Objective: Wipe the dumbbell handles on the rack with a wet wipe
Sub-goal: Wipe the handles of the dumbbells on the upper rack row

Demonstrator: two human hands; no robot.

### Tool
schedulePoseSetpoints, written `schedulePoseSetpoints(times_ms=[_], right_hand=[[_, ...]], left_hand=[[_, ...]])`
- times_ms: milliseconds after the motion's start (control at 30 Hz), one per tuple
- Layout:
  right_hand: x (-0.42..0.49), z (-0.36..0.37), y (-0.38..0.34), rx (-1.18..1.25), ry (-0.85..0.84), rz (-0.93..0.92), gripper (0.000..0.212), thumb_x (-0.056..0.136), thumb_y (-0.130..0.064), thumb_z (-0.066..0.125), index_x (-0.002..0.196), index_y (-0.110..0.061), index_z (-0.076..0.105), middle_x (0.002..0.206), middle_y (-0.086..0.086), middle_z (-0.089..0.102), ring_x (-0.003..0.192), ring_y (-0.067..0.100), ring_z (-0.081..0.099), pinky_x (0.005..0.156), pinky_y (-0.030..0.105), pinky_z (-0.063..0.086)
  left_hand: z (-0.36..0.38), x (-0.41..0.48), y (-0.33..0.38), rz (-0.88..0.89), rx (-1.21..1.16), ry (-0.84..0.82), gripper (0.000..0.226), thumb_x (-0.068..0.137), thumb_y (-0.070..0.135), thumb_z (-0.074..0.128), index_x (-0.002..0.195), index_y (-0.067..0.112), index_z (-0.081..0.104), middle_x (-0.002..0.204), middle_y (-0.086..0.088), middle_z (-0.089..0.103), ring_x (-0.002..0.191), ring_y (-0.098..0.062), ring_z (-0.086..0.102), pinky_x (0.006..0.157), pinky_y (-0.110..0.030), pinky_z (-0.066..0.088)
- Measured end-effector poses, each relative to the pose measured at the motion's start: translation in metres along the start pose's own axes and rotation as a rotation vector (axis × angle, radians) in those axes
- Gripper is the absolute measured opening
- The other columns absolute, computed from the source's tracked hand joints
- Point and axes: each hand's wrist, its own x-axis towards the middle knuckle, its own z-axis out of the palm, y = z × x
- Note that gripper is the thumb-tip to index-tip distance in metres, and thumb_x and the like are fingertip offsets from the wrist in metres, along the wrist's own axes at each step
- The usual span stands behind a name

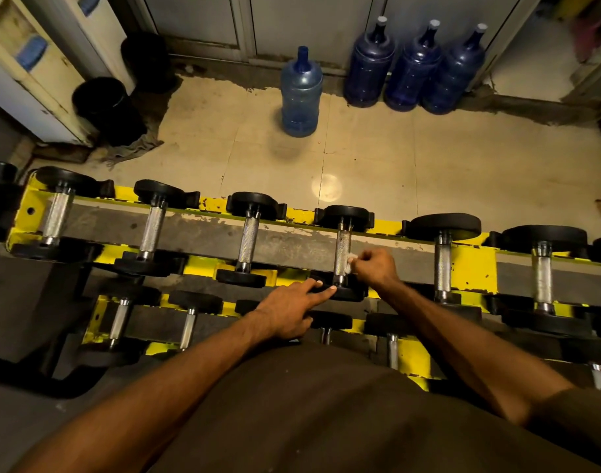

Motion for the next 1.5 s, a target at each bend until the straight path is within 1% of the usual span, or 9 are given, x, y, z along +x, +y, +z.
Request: schedulePoseSetpoints(times_ms=[100,267,533,667,733,867,1167,1300,1500], right_hand=[[0.012,-0.01,-0.004,0.23,-0.092,0.224,0.004,0.088,-0.004,0.069,0.088,0.0,0.069,0.088,0.013,0.068,0.078,0.023,0.067,0.063,0.029,0.057],[0.04,0.0,-0.026,0.49,0.129,0.235,0.026,0.082,-0.008,0.077,0.107,-0.008,0.073,0.105,0.01,0.071,0.094,0.024,0.069,0.082,0.039,0.061],[0.025,-0.009,-0.013,0.315,-0.028,0.361,0.006,0.084,-0.003,0.07,0.09,-0.003,0.068,0.092,0.013,0.071,0.077,0.023,0.071,0.074,0.038,0.062],[0.026,0.005,-0.028,0.324,0.253,0.007,0.01,0.083,-0.014,0.078,0.093,-0.013,0.075,0.09,0.001,0.072,0.084,0.015,0.069,0.073,0.027,0.06],[0.02,0.009,-0.024,0.018,0.22,-0.292,0.012,0.086,-0.015,0.074,0.098,-0.014,0.075,0.098,-0.003,0.065,0.091,0.012,0.063,0.075,0.018,0.052],[0.012,0.008,-0.009,-0.713,0.019,-0.78,0.022,0.09,-0.022,0.07,0.108,-0.009,0.071,0.111,0.008,0.058,0.099,0.019,0.055,0.08,0.026,0.048],[0.034,0.004,-0.048,-1.059,-0.006,-0.873,0.044,0.088,-0.009,0.068,0.13,-0.004,0.058,0.131,0.011,0.051,0.117,0.026,0.048,0.091,0.033,0.05],[0.032,0.001,-0.026,-0.755,0.179,-0.715,0.028,0.091,-0.014,0.067,0.118,-0.009,0.067,0.117,0.011,0.061,0.101,0.024,0.059,0.077,0.029,0.052],[0.054,0.003,-0.034,0.455,0.297,0.229,0.012,0.08,-0.005,0.076,0.092,-0.007,0.074,0.092,0.011,0.073,0.071,0.02,0.068,0.07,0.033,0.061]], left_hand=[[-0.001,0.001,-0.003,0.018,-0.001,-0.001,0.078,0.1,0.029,0.055,0.161,0.038,0.007,0.164,-0.004,0.018,0.144,-0.022,0.033,0.11,-0.039,0.044],[-0.002,0.004,-0.003,0.038,-0.006,0.001,0.076,0.1,0.03,0.055,0.161,0.037,0.009,0.163,-0.004,0.021,0.142,-0.022,0.034,0.11,-0.037,0.042],[-0.005,0.009,-0.006,0.039,-0.03,0.019,0.071,0.101,0.029,0.055,0.16,0.04,0.016,0.156,-0.003,0.03,0.135,-0.02,0.039,0.107,-0.034,0.043],[-0.006,0.01,-0.002,0.036,-0.037,0.014,0.07,0.101,0.031,0.055,0.159,0.04,0.016,0.156,-0.003,0.03,0.135,-0.02,0.039,0.107,-0.036,0.044],[-0.006,0.009,-0.003,0.025,-0.035,0.01,0.07,0.101,0.032,0.055,0.159,0.04,0.017,0.156,-0.002,0.03,0.136,-0.02,0.039,0.107,-0.037,0.044],[-0.007,0.009,-0.003,0.014,-0.033,-0.002,0.071,0.101,0.033,0.055,0.159,0.042,0.016,0.156,-0.002,0.03,0.137,-0.02,0.038,0.108,-0.038,0.045],[-0.004,0.011,-0.003,0.008,-0.037,0.006,0.069,0.101,0.033,0.055,0.158,0.043,0.019,0.154,-0.003,0.032,0.135,-0.02,0.04,0.106,-0.04,0.046],[-0.005,0.013,0.0,0.015,-0.045,0.007,0.068,0.101,0.033,0.056,0.157,0.043,0.02,0.153,-0.002,0.033,0.135,-0.02,0.041,0.107,-0.041,0.046],[-0.008,0.01,-0.004,0.009,-0.052,-0.003,0.067,0.101,0.031,0.054,0.158,0.042,0.022,0.154,-0.003,0.033,0.135,-0.021,0.04,0.108,-0.041,0.044]])
